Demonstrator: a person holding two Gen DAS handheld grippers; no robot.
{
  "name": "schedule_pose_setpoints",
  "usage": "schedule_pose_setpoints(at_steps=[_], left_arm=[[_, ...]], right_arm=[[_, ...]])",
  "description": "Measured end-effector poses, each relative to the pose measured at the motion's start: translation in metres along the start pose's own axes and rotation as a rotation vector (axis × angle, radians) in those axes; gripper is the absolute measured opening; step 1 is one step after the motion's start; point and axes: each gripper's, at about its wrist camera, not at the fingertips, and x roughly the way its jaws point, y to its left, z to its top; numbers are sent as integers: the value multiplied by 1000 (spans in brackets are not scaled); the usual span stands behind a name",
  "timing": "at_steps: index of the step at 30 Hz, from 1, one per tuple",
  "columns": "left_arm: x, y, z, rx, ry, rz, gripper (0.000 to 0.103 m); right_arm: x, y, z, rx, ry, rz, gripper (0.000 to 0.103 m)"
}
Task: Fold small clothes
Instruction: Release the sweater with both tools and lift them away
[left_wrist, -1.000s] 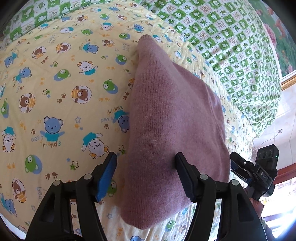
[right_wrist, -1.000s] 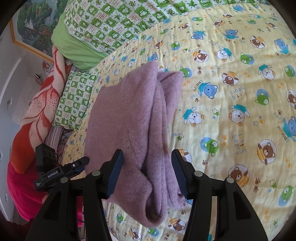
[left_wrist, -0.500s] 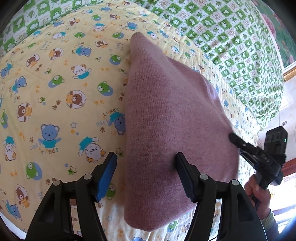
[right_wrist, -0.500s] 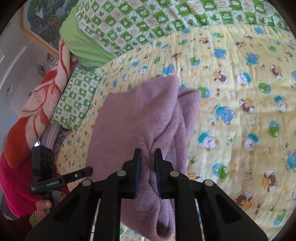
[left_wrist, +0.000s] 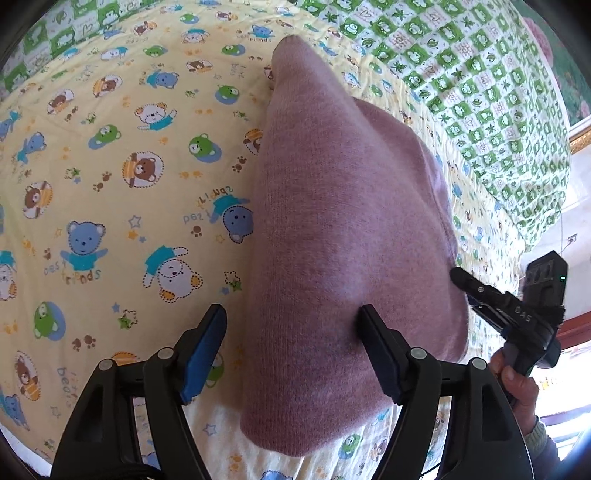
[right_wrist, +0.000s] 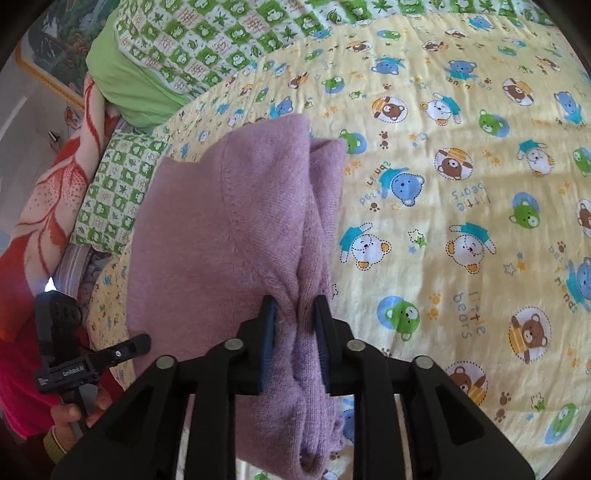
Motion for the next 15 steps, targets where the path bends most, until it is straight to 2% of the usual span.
schedule_pose_setpoints(at_steps=[7, 10, 13, 15], left_arm=[[-13, -9, -8, 58, -24, 86, 74], [-14, -13, -11, 87, -28, 117, 74], [-13, -19, -17, 121, -26, 147, 74], [-11, -22, -20, 137, -21, 159, 74]], right_arm=[[-30, 22, -9, -40, -64, -5, 29], [-39, 42, -18, -108, -81, 16, 29], [-36, 62, -30, -193, -50, 25, 29], [-24, 67, -37, -235, -7, -20, 29]])
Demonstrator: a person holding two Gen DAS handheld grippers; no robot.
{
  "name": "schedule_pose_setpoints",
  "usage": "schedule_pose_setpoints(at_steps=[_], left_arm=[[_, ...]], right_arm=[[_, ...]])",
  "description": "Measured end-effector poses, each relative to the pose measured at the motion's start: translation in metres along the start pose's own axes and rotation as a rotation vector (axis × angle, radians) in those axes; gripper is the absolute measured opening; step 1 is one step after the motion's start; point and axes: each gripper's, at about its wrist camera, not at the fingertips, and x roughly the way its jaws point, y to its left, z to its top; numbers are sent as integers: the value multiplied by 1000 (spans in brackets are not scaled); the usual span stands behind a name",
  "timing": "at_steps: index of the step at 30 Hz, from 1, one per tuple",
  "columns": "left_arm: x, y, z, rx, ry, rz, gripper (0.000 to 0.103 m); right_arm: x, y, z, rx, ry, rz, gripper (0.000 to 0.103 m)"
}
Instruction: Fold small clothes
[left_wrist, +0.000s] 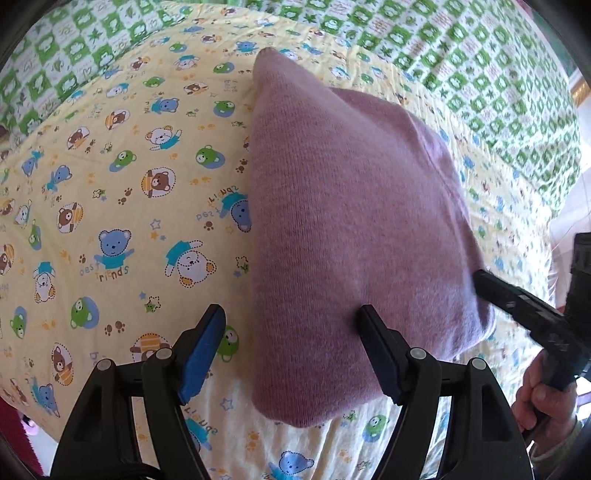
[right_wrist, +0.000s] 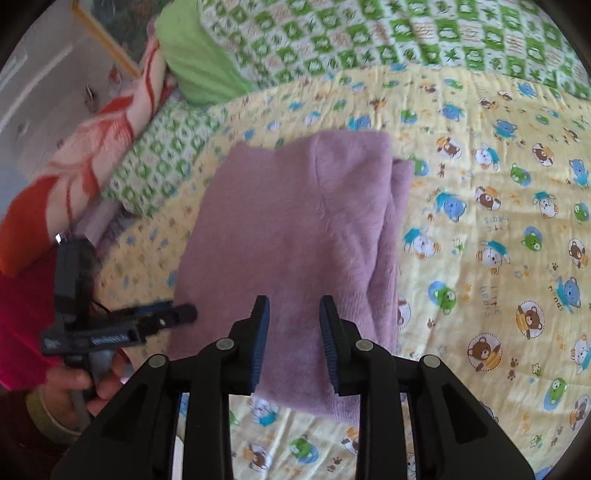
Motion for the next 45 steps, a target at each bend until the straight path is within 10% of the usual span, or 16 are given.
schedule_pose_setpoints(at_steps=[20, 33, 45], left_arm=[[-7, 12, -42, 55, 21, 56, 80], [-68, 1, -78, 99, -216, 29, 80], [-62, -2, -112, 176, -244, 144, 82]], right_arm=[[0, -23, -31, 92, 44, -49, 45], [-58, 16, -66, -26, -137, -96, 77], [-51, 39, -109, -152, -116, -161, 87]])
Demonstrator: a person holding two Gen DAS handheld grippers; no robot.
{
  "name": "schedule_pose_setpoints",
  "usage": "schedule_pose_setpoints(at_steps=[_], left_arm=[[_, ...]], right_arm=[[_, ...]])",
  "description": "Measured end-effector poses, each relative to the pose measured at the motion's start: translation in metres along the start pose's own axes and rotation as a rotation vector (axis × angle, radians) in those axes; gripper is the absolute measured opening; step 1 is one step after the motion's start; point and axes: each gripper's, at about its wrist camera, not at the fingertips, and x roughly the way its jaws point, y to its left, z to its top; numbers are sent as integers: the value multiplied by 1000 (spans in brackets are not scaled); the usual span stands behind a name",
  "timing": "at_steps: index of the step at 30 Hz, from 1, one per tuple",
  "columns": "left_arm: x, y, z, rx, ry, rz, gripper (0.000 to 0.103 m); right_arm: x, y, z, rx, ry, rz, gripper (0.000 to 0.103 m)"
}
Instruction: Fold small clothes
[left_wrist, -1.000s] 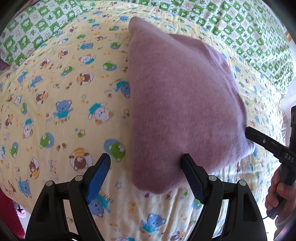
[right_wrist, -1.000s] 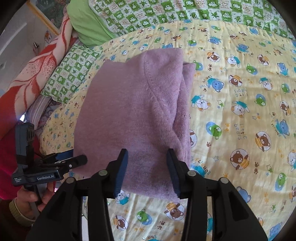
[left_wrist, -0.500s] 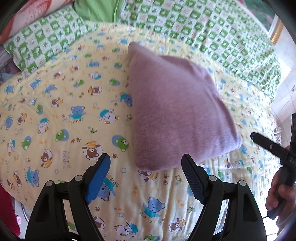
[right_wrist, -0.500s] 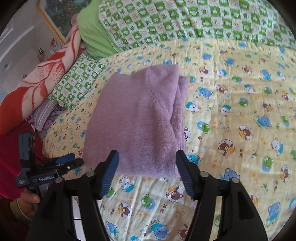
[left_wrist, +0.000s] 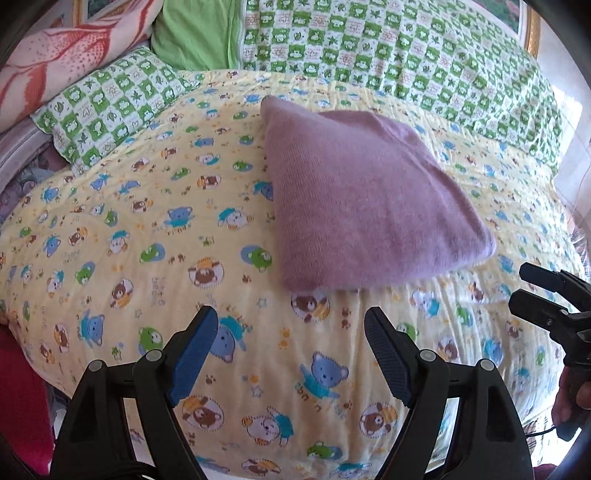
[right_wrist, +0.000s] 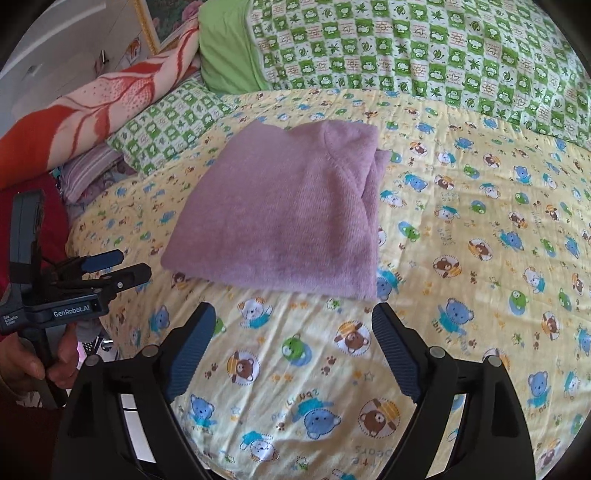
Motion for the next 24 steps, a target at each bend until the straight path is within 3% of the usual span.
schedule_pose_setpoints(at_steps=[4, 8, 14, 16, 18, 20, 24], left_arm=[[-2, 1, -6, 14, -5, -5, 82], [-14, 7, -5, -26, -28, -22, 82], [-44, 14, 6, -96, -110, -57, 82], [-56, 13, 10, -109, -143, -61, 84], [-67, 10, 13, -114, -174, -51, 88], [-75, 5, 13, -106, -205, -35, 99], [-71, -7, 7, -55, -217, 5, 100]], right_arm=[[5, 6, -10, -4, 32, -20, 87], [-6, 11, -11, -23, 5, -46, 87], [-48, 21, 7, -66, -131, -82, 90], [-63, 25, 13, -69, -190, -89, 99], [-78, 30, 17, -75, -255, -91, 103], [-87, 35, 20, -90, -303, -94, 103], [-77, 43, 22, -132, -286, -78, 103]])
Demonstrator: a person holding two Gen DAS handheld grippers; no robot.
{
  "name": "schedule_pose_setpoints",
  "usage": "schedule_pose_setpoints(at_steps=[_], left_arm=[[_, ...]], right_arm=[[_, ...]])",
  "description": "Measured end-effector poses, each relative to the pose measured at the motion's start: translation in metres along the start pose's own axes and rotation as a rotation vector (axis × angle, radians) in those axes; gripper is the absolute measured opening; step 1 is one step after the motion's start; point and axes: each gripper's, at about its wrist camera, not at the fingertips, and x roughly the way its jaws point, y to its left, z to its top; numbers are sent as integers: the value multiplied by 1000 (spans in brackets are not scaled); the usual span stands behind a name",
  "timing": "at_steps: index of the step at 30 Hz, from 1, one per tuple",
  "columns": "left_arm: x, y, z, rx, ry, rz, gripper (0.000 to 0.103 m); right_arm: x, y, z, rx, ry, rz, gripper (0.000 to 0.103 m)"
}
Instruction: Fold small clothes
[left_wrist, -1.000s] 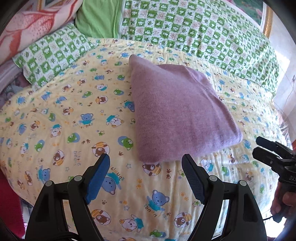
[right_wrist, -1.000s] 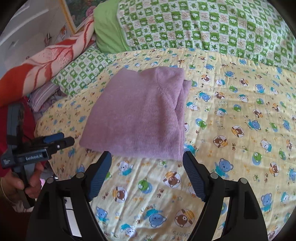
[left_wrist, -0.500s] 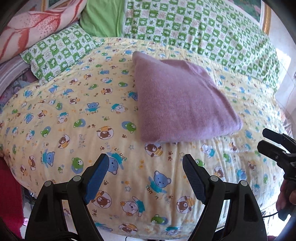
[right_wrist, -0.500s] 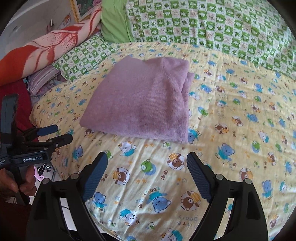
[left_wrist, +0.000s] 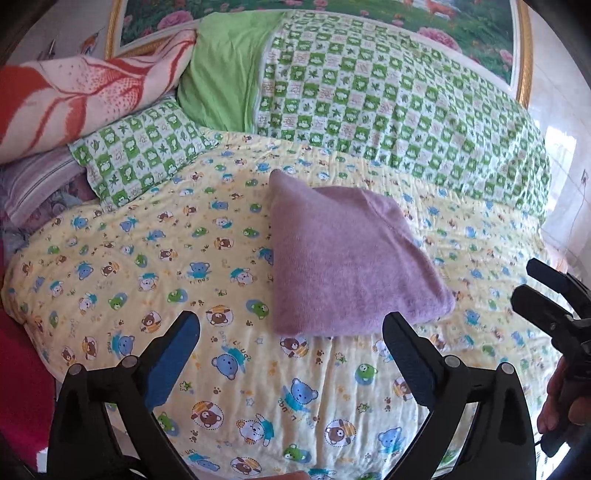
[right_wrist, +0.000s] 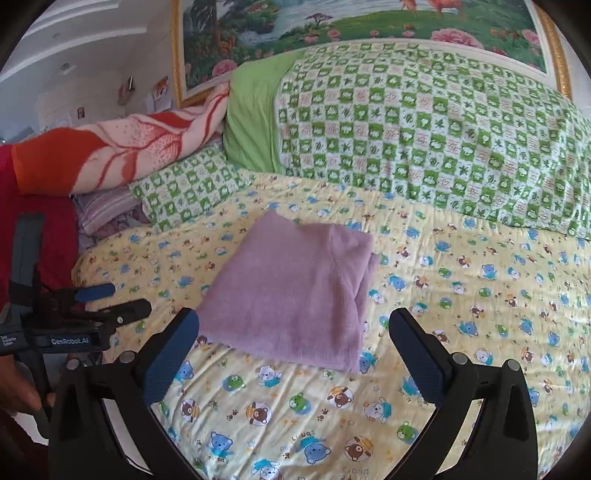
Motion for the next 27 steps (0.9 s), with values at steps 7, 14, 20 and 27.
schedule_pose_setpoints(at_steps=[7, 14, 20, 27], left_arm=[[31, -11, -17, 56, 51, 36, 100], [64, -6, -23, 58, 72, 72, 100], [77, -4, -24, 38, 79, 82, 100], [78, -10, -24, 41, 78, 79, 100]], right_arm=[[37, -3, -33, 21, 90, -1, 103], [68, -29, -59, 103, 144, -30, 103], [83, -38, -70, 141, 164, -69, 103], [87, -34, -68, 102, 154, -52, 103]])
